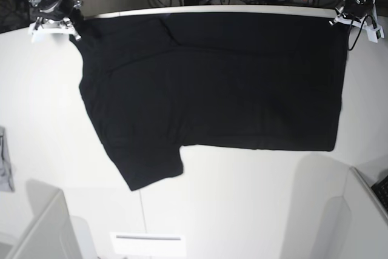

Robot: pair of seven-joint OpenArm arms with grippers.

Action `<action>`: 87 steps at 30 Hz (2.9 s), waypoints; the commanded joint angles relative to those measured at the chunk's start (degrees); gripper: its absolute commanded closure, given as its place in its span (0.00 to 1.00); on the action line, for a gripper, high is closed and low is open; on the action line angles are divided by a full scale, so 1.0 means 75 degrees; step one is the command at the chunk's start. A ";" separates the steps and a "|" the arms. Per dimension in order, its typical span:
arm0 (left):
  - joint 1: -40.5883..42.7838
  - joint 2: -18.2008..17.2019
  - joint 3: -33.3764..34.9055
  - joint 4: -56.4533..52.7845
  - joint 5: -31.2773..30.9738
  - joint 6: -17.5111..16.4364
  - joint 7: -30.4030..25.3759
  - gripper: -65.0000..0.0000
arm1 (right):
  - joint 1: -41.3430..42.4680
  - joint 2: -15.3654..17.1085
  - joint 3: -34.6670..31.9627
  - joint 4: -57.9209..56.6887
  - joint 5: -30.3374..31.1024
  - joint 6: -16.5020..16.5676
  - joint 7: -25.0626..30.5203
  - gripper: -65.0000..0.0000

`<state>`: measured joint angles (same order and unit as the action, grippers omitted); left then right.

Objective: Fold the T-shirt properly
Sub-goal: 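Release the shirt edge with both grippers, then move both grippers down to the shirt's hem corners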

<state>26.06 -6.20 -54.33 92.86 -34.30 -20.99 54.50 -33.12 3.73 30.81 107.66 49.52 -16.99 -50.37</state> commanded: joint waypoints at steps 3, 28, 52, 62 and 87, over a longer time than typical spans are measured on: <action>0.0094 -0.0106 -0.0077 0.0178 0.0032 0.0027 -0.0099 1.00 | -0.0032 0.0060 0.0095 0.0116 0.0015 -0.0002 0.0123 1.00; -0.0105 -0.0141 -0.2187 0.2312 0.0008 -0.0536 -0.0052 0.51 | 0.0824 0.0646 0.1091 0.1007 0.0015 0.1193 -0.0909 0.43; -0.0340 -0.0117 -0.2280 0.2300 0.0079 -0.0958 -0.0087 1.00 | 0.7986 0.1830 -0.3656 -0.5627 -0.1650 0.2108 -0.0088 0.31; 0.0000 -0.0106 -0.2280 0.2300 0.0079 -0.0958 -0.0099 1.00 | 1.0061 0.1736 -0.5391 -1.0117 -0.1662 0.3315 0.2338 0.29; 0.0211 -0.0153 -0.2210 0.2288 0.0079 -0.0934 -0.0064 1.00 | 1.0107 0.1197 -0.6165 -1.0961 -0.1662 0.4217 0.2936 0.89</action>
<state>27.31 -6.26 -70.57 109.12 -33.06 -28.12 55.02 40.88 12.32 -15.40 24.91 36.99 14.55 -28.64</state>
